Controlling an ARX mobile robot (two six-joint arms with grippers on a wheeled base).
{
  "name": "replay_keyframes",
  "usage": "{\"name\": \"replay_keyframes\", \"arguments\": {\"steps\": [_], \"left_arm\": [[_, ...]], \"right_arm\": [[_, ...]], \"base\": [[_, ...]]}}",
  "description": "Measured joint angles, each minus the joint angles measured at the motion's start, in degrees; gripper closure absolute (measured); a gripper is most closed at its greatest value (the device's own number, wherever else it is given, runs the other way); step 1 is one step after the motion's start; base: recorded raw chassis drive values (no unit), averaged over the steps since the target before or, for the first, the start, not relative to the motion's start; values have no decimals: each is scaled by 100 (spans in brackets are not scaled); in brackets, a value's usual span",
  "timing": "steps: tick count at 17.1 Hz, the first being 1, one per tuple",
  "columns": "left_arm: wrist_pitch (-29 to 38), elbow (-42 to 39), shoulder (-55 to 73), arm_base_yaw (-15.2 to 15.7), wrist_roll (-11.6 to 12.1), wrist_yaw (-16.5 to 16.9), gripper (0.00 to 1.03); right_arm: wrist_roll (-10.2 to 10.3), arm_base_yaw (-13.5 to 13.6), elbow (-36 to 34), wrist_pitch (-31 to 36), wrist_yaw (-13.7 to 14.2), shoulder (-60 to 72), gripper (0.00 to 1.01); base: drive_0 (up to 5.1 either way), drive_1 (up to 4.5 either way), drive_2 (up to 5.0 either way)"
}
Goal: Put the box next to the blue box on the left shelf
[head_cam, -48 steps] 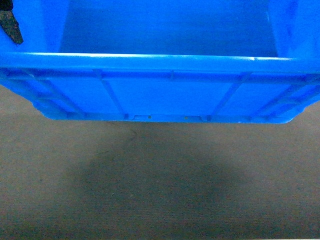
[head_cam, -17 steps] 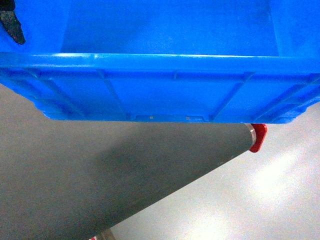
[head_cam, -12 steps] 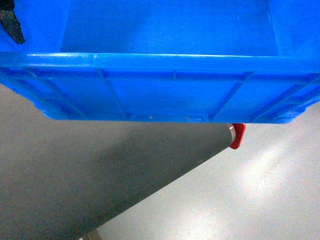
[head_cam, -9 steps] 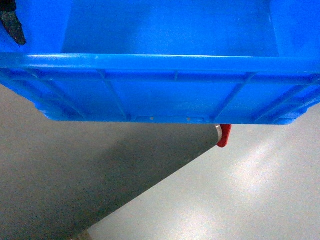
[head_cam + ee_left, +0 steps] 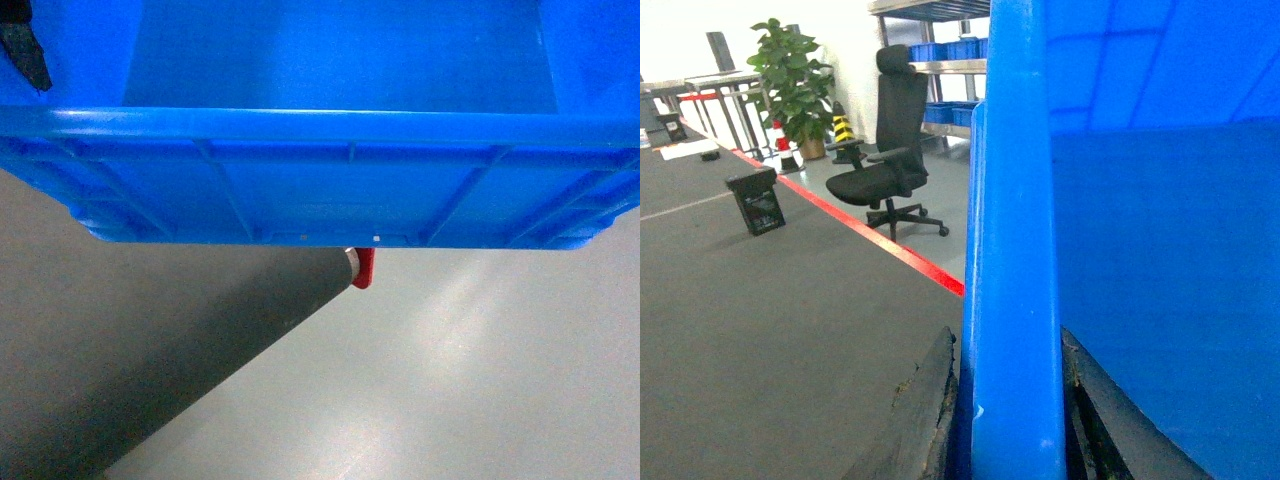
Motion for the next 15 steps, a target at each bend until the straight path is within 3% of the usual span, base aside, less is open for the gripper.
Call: {"name": "replay_keyframes", "arguments": {"steps": [15], "left_arm": [[4, 0, 0, 0, 2, 0, 83]], "right_arm": [[-4, 0, 0, 9, 0, 0, 79]], "base": [[-141, -141, -141]]}}
